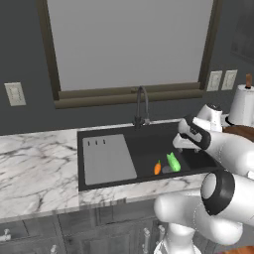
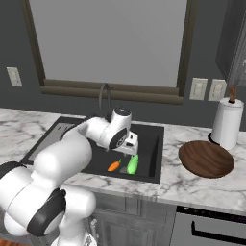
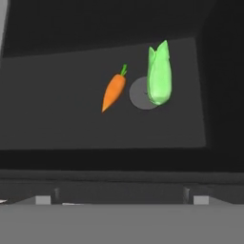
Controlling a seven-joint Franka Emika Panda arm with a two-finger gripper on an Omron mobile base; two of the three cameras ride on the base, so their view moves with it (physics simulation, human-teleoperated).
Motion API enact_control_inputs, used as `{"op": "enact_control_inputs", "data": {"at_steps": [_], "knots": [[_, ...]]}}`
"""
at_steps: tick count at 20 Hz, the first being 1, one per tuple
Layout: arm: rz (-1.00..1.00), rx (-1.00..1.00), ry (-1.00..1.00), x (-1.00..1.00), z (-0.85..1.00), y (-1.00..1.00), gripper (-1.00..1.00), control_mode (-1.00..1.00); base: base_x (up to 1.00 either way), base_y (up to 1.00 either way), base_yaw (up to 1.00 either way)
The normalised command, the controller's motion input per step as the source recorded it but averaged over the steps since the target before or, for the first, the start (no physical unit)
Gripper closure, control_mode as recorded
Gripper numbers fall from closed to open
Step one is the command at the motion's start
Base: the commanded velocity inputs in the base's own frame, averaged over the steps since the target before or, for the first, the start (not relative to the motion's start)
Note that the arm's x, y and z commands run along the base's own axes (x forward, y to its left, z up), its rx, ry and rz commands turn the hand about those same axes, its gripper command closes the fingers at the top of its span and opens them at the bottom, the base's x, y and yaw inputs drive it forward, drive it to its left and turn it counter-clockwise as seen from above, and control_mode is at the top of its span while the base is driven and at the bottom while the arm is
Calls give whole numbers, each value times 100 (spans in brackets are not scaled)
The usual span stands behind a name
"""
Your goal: Remove the corn and carrot from the sink. Then move the bowl and cup from the counter to the sink for washing.
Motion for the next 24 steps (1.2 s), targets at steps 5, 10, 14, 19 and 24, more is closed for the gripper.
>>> {"op": "enact_control_inputs", "data": {"at_steps": [5,10,14,19,24], "knots": [[0,0,0,29,-28,-4,-100,-100,0,0,0],[0,0,0,30,-24,-15,-100,-100,0,0,0],[0,0,0,28,-22,-15,-100,-100,0,0,0],[0,0,0,22,-22,-7,-100,-100,0,0,0],[0,-1,0,16,-25,0,-100,-100,0,0,0]]}}
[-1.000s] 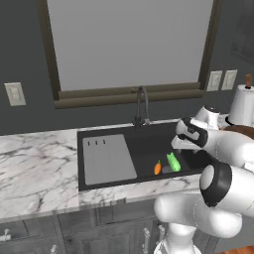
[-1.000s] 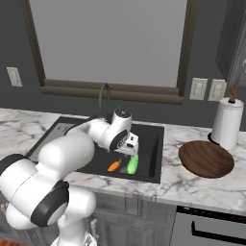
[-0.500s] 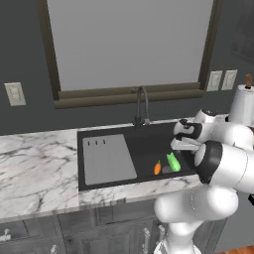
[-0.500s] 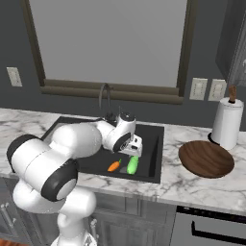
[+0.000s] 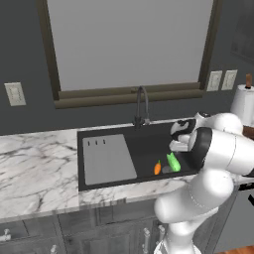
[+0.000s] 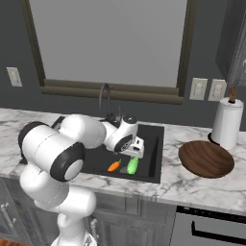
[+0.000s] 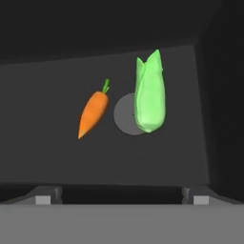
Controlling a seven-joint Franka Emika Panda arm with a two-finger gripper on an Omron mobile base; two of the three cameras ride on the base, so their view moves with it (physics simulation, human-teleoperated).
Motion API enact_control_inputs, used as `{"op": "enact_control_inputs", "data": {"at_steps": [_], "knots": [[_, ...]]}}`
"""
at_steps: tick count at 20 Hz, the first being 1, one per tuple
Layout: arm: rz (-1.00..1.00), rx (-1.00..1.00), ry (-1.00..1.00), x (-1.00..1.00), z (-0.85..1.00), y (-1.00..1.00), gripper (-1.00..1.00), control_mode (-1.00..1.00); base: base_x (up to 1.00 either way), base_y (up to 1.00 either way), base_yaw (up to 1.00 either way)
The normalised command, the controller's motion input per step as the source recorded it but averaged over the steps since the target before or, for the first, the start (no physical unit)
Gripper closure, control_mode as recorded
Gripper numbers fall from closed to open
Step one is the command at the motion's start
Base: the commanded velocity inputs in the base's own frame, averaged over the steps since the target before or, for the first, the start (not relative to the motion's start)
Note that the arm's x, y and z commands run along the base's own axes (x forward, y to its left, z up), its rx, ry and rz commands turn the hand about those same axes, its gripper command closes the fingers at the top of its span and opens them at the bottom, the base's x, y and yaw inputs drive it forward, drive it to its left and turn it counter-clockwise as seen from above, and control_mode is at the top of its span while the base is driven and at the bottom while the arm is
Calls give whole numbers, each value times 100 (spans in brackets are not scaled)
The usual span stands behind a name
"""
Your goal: Remove the corn and carrot from the sink. Then move the bowl and cup from the counter to the sink for washing.
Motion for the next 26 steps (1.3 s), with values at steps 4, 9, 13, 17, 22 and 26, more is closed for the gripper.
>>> {"op": "enact_control_inputs", "data": {"at_steps": [4,9,13,17,22,26], "knots": [[0,-3,0,17,-25,-4,-100,-100,0,0,0],[0,-4,2,20,-24,-5,-100,-100,0,0,0],[0,-3,1,16,-27,0,-100,-100,0,0,0],[0,-1,0,15,-28,0,-100,-100,0,0,0],[0,0,0,17,-27,-4,-100,-100,0,0,0],[0,0,0,22,-24,-7,-100,-100,0,0,0]]}}
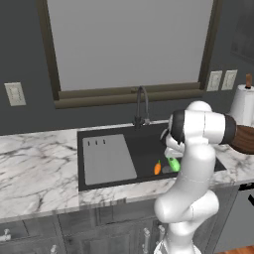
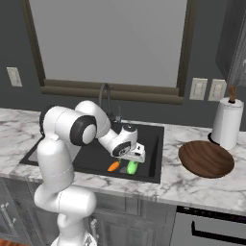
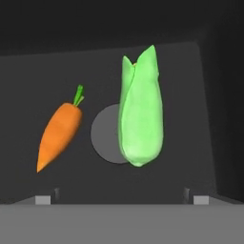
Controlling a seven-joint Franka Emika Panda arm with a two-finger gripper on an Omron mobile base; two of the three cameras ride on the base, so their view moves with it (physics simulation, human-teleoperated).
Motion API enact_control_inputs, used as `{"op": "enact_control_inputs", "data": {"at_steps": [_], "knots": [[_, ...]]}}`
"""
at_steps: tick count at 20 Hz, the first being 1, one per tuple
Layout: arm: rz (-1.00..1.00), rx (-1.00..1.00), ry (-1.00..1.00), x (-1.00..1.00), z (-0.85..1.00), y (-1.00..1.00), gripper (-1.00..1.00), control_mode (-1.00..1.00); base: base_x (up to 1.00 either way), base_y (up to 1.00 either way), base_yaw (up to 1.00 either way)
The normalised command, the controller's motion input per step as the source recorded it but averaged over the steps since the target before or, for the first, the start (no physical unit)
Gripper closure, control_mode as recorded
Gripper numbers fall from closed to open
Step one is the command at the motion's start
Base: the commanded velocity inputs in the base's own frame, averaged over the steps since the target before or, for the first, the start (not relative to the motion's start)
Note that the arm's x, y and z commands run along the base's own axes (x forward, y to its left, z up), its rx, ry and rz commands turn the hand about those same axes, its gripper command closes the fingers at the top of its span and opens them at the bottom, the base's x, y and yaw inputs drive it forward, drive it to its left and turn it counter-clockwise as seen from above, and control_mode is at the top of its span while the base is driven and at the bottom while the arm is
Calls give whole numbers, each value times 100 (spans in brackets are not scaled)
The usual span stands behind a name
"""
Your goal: Remove the corn and carrot from the sink. Then move the bowl and cup from the counter to the sink for washing.
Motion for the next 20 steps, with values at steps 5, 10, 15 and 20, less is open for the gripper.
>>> {"op": "enact_control_inputs", "data": {"at_steps": [5,10,15,20], "knots": [[0,0,0,24,-20,-11,-100,-100,0,0,0],[0,0,0,24,-19,-5,-100,-100,0,0,0],[0,0,0,24,-20,-6,-100,-100,0,0,0],[0,0,0,17,-22,-3,-100,-100,0,0,0]]}}
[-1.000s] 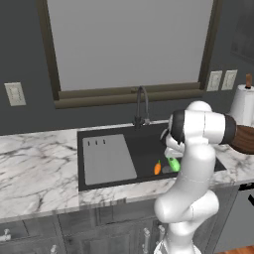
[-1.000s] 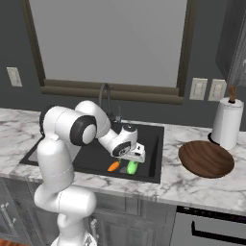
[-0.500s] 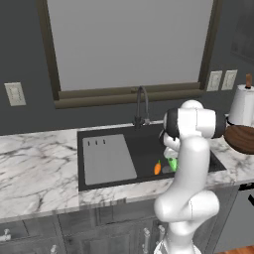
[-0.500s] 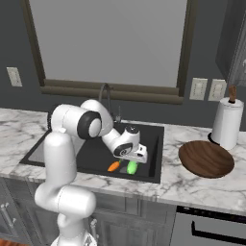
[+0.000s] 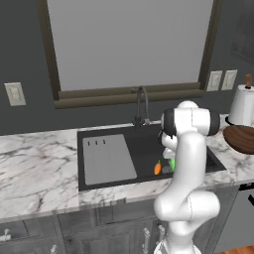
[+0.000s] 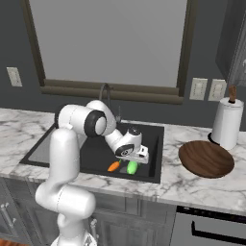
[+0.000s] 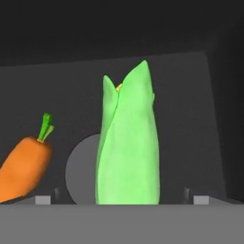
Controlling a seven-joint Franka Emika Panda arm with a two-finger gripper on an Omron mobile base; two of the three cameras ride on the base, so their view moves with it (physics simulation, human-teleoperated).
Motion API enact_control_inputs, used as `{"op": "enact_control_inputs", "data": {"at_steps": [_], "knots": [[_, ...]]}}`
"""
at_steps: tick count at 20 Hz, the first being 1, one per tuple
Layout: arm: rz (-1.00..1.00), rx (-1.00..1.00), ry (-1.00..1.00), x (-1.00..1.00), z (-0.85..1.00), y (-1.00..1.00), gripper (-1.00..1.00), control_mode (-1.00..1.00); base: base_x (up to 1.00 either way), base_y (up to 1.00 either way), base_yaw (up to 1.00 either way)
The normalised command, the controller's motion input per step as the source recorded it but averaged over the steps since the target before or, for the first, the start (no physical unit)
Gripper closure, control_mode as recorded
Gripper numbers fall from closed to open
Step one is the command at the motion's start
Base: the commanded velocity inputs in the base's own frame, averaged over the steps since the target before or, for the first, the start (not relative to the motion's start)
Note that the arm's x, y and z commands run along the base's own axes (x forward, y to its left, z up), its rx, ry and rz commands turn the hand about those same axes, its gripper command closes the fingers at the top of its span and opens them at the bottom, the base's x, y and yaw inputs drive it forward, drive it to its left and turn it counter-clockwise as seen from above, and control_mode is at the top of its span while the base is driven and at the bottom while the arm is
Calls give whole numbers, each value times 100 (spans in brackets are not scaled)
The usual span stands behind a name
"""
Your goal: Remove the corn and carrot from the sink. Then move the bowl and cup from the counter to the sink for washing.
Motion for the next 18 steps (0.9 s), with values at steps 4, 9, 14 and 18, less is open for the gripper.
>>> {"op": "enact_control_inputs", "data": {"at_steps": [4,9,14,18], "knots": [[0,0,0,13,-24,-2,-100,-100,0,0,0],[0,0,0,15,-25,0,-100,-100,0,0,0],[0,0,1,15,-23,0,-100,-100,0,0,0],[0,0,2,8,-26,-2,-100,-100,0,0,0]]}}
